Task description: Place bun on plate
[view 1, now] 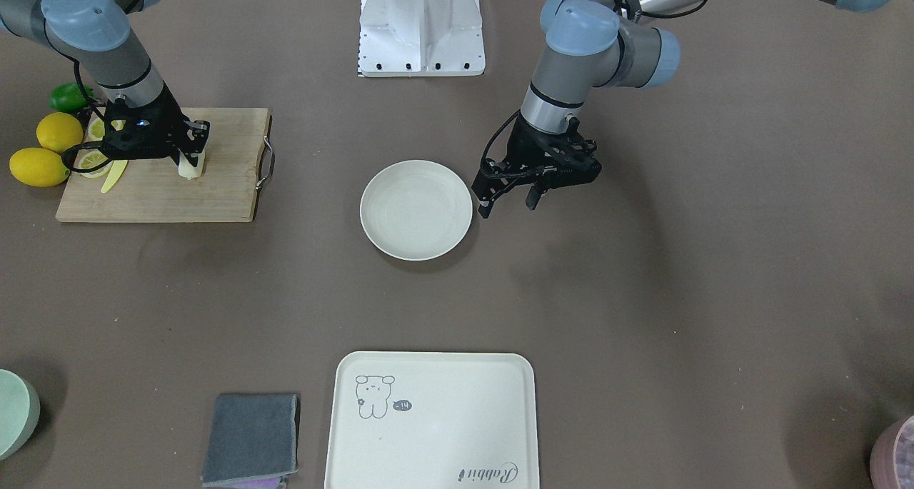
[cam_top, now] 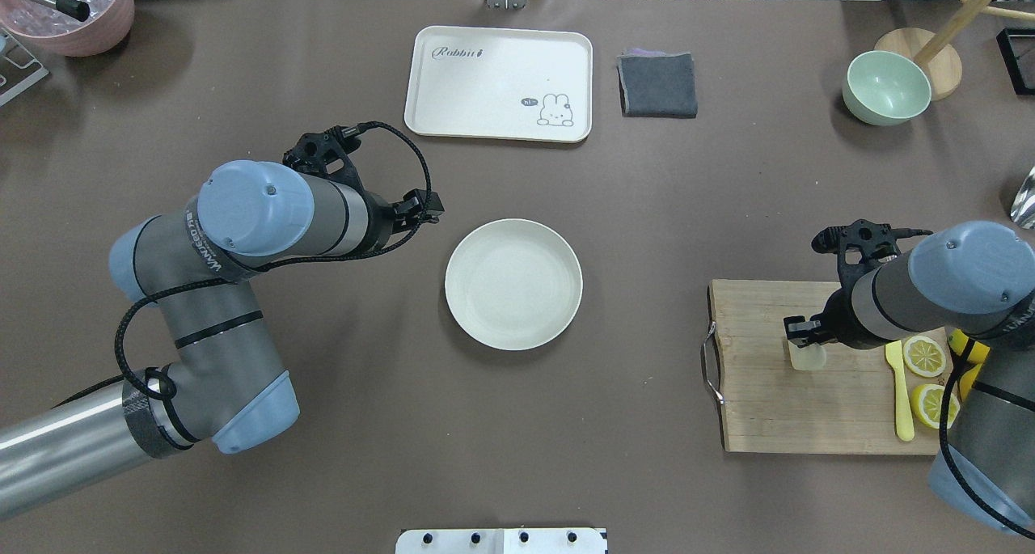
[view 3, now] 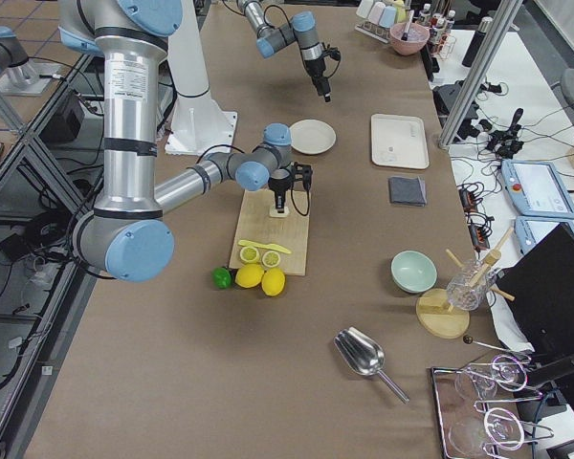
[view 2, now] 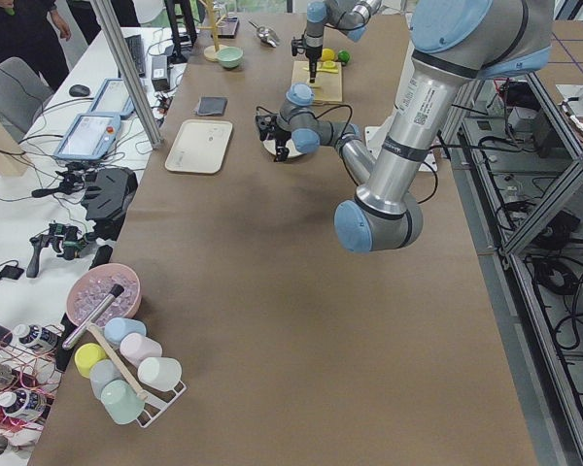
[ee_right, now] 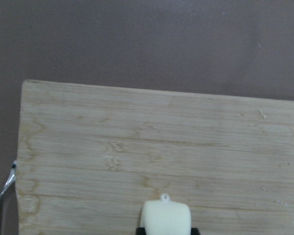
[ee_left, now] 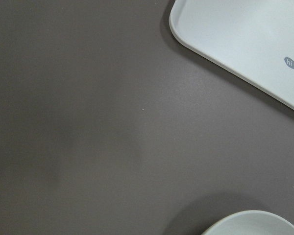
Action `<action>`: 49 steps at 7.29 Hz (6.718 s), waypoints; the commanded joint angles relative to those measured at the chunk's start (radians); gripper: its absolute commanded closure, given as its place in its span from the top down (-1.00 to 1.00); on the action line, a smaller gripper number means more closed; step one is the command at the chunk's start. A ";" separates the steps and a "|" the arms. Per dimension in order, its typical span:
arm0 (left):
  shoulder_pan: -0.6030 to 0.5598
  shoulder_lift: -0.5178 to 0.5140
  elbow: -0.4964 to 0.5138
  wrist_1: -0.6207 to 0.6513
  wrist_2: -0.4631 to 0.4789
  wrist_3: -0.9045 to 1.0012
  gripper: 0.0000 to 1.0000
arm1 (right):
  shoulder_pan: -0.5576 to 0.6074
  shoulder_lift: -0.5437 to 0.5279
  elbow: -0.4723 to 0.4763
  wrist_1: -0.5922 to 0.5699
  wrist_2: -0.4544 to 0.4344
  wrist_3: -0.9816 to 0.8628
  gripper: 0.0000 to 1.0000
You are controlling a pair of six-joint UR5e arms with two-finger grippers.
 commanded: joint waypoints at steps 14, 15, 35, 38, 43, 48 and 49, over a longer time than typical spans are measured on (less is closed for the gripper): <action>-0.269 0.333 -0.073 -0.099 -0.030 0.407 0.96 | -0.156 0.838 -0.509 -0.176 -0.167 0.124 -1.00; -0.269 0.333 -0.067 -0.099 -0.030 0.407 0.96 | -0.156 0.834 -0.512 -0.177 -0.167 0.118 -0.18; -1.057 0.591 -0.017 0.413 -0.584 1.665 0.96 | 0.983 0.052 -0.405 -0.374 0.424 -1.243 1.00; -1.051 0.581 -0.017 0.411 -0.584 1.659 0.96 | 1.007 0.033 -0.402 -0.373 0.424 -1.232 1.00; -1.050 0.575 -0.019 0.411 -0.584 1.660 0.96 | 1.017 0.032 -0.400 -0.373 0.433 -1.227 1.00; -1.050 0.575 -0.017 0.390 -0.582 1.659 0.96 | 1.024 0.007 -0.383 -0.372 0.427 -1.229 1.00; -1.050 0.577 -0.017 0.388 -0.582 1.659 0.96 | 1.027 0.007 -0.383 -0.372 0.427 -1.229 1.00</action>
